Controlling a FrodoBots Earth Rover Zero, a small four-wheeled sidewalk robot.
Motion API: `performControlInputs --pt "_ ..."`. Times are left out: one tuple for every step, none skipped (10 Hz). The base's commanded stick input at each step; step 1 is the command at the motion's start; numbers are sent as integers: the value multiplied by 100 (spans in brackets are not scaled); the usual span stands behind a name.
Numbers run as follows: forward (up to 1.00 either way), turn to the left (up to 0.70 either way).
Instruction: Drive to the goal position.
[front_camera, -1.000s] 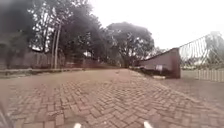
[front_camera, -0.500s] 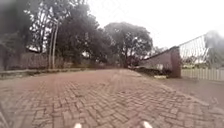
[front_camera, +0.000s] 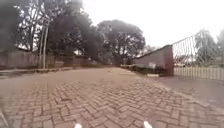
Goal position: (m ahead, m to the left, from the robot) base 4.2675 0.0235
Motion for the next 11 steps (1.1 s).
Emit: performControlInputs --pt "50 16" --pt "50 2" --pt "50 -28" --pt "50 -37" --pt "50 -20" --pt "50 -2" --pt "50 0" --pt "50 0" --pt "50 6" --pt "50 3" --pt "50 0"
